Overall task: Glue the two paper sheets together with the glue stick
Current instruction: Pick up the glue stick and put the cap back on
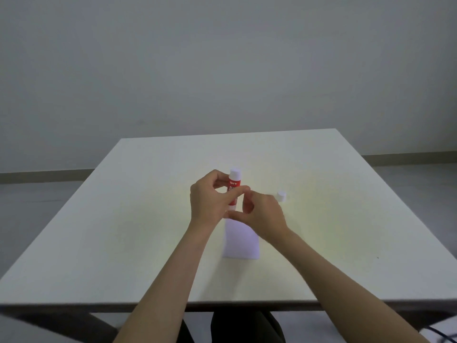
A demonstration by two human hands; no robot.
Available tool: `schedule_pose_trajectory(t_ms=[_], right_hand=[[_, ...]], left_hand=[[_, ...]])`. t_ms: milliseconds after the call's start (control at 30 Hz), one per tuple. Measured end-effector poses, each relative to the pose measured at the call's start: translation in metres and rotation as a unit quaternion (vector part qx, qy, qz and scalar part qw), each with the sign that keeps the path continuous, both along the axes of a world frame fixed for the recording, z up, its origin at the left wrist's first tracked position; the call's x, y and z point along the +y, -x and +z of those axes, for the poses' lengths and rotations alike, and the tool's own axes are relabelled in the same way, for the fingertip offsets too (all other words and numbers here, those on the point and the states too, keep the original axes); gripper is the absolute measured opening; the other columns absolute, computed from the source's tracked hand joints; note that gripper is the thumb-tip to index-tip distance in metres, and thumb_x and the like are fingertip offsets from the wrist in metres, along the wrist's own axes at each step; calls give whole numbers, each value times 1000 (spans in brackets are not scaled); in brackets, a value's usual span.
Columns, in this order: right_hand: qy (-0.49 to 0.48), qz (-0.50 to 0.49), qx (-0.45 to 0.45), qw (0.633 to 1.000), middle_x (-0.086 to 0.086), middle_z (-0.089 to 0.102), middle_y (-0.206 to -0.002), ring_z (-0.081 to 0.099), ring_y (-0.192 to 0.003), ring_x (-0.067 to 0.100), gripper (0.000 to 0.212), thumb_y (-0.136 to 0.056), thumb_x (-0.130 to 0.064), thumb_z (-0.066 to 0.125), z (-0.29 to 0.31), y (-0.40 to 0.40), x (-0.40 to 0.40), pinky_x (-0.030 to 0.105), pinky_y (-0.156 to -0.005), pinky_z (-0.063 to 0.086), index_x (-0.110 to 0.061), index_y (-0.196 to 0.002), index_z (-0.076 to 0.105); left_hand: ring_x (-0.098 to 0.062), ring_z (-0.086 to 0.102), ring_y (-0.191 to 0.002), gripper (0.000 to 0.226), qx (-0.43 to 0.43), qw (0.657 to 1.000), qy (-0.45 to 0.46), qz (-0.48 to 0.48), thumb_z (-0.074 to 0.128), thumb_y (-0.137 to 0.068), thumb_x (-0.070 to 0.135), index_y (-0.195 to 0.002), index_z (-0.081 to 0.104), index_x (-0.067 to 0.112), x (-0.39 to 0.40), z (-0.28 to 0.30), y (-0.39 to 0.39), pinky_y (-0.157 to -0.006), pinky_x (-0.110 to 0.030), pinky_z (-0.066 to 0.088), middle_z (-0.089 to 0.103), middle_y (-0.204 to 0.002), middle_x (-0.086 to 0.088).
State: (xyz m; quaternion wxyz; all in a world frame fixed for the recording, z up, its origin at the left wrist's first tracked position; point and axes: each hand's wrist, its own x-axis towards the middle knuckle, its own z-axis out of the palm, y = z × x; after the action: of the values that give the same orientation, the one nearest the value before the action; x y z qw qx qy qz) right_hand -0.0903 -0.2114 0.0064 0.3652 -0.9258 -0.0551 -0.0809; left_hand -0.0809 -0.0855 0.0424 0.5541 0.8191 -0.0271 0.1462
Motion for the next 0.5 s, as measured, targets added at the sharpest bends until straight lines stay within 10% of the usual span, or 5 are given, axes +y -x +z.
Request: schedule_pose_trajectory(t_ms=[200, 367, 500], right_hand=[[272, -84, -57, 957, 13, 39, -142, 47, -116, 34, 57, -88, -48, 53, -23, -40, -67, 43, -90, 40, -28, -140, 39], [253, -54, 17, 966, 9, 54, -128, 48, -114, 31, 39, -95, -21, 49, -44, -42, -89, 38, -89, 42, -22, -133, 49], [57, -55, -29, 996, 10, 67, -99, 62, -89, 29, 24, -87, -6, 59, -36, -32, -80, 31, -72, 49, -11, -109, 66]], left_hand=[[-14, 66, -70, 20, -6, 997, -71, -7, 81, -67, 29, -83, 70, 25, 19, -8, -6, -72, -43, 57, 71, -76, 9], [-18, 64, -79, 22, -51, 979, -195, -1, 75, -75, 24, -97, 71, 24, 22, -15, -4, -70, -39, 53, 70, -88, 5], [-18, 64, -85, 27, -48, 970, -236, -7, 72, -79, 21, -106, 70, 21, 23, -19, -5, -73, -34, 51, 70, -97, 3]])
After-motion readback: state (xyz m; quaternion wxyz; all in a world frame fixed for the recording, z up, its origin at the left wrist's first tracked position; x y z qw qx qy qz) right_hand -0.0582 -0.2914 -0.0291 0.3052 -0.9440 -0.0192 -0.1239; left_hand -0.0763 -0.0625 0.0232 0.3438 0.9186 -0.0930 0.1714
